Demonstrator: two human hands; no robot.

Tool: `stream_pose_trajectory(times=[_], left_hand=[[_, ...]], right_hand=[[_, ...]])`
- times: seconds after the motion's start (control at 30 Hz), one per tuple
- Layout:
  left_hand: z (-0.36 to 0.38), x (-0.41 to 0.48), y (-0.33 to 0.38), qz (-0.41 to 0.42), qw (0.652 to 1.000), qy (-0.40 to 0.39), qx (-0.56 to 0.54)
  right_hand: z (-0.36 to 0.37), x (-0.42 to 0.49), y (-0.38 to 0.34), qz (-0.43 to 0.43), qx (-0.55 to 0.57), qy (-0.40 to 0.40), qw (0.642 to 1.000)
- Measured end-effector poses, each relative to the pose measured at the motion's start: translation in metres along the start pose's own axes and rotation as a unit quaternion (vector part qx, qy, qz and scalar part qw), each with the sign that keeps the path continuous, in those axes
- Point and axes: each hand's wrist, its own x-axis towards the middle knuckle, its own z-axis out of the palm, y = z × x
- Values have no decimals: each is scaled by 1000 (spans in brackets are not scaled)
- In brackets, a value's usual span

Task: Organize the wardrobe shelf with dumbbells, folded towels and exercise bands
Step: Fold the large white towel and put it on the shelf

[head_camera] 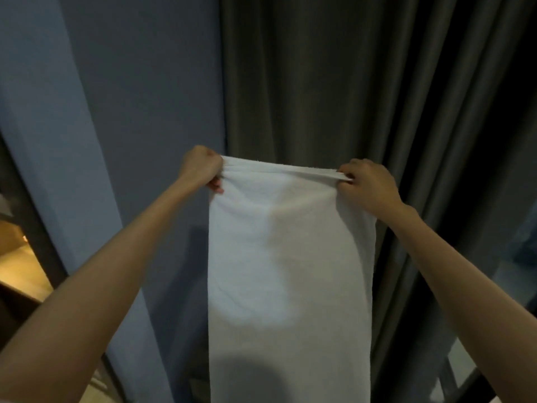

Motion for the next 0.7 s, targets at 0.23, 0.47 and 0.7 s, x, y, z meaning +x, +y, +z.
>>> stream_pose_trajectory(times=[0.23, 0.47, 0.7], left_hand=[[25, 94, 28, 88, 994, 7, -63], [31, 129, 14, 136, 987, -10, -81], [43, 76, -51, 153, 982, -32, -104]], right_hand=[[14, 78, 25, 52, -134, 122, 982], [27, 84, 26, 51, -142, 160, 975], [63, 2, 10, 55, -73, 142, 986]])
